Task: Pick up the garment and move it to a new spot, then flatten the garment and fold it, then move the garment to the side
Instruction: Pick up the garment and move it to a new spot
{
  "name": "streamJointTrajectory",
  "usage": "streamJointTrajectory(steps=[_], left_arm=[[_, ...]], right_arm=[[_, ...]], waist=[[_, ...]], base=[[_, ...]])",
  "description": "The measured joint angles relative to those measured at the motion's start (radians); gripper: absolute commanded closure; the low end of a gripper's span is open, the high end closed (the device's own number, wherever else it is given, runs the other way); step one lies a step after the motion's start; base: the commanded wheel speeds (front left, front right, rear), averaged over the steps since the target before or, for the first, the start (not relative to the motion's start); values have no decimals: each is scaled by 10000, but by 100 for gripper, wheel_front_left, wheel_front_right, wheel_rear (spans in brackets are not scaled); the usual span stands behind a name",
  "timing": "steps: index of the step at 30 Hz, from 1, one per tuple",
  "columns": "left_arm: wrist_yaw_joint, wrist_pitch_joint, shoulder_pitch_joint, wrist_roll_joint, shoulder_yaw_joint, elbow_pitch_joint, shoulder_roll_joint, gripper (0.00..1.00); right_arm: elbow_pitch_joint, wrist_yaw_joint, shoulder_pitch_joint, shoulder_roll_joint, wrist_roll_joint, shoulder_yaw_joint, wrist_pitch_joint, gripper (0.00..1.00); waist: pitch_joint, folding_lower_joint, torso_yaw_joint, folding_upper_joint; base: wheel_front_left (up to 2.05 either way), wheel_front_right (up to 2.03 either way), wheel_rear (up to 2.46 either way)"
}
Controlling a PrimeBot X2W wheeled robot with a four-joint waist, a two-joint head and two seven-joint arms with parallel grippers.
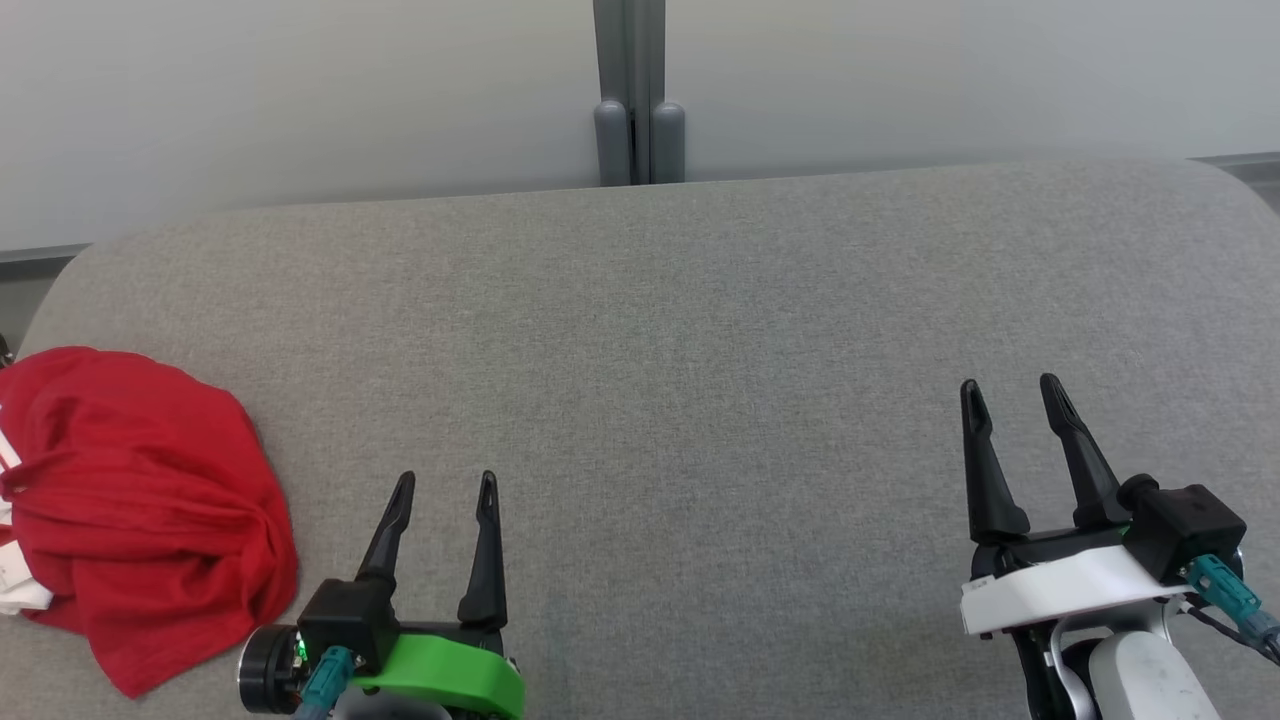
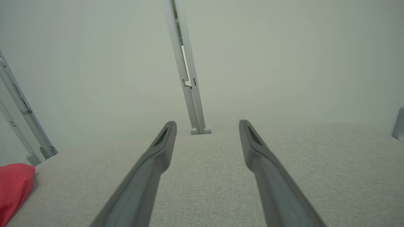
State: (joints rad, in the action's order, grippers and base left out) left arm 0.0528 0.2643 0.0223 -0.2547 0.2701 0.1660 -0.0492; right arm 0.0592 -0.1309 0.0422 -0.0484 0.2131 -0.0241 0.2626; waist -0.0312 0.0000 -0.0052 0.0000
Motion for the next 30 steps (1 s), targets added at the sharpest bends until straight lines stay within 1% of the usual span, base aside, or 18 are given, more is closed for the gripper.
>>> streamJointTrajectory(steps=[5,11,23,30], left_arm=[[21,0,1,36,102,25,2,0],[107,0,7,138,-58,31,2,0],[360,2,-18,274,-771,-21,2,0],[366,4,-14,274,-911,-104,0,0]], right_arm=[[79,0,-79,0,42,-140,2,0],[169,0,-143,0,48,-290,2,0],[332,0,-232,0,38,-784,2,0],[504,0,-271,0,-67,-993,2,0]], waist=[[29,0,239,0],[65,0,770,0],[225,0,2407,0],[232,0,3471,0]], base=[[0,0,0],[0,0,0],[0,0,0],[0,0,0]])
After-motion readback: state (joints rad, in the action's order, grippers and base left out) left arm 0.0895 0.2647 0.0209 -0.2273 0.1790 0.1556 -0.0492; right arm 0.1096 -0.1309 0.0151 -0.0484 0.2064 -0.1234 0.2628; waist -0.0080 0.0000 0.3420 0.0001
